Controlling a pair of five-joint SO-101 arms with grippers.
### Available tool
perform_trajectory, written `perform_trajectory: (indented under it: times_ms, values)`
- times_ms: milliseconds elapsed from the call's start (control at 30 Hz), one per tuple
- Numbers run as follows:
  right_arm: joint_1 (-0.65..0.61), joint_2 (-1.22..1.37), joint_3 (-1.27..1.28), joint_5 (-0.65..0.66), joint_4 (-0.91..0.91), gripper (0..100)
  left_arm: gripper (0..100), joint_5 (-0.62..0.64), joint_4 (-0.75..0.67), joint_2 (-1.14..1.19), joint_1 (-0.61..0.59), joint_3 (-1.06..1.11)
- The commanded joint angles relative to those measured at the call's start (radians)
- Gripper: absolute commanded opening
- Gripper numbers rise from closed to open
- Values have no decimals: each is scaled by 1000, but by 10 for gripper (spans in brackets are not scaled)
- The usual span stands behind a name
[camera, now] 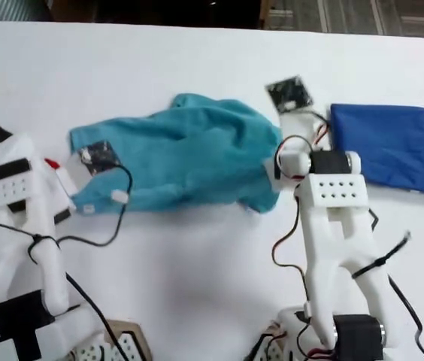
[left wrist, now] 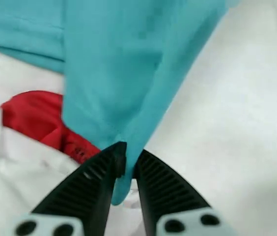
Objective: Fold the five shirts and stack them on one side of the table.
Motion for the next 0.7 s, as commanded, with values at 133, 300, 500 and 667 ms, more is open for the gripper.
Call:
perform_trajectory:
  times_ms: [133,300,500,667]
  values:
    - [33,-101,-342,-20,51,20,26,183,319,-32,43,-452]
    - [54,-94,-542,-20,47,20,26,301,563,-32,143,-788]
    - [76,-104,-729,-29,68,20,26,491,585,-114,258,-1041]
    - [116,-104,-898,-29,76,20,26,529,583,-265,339,-1056]
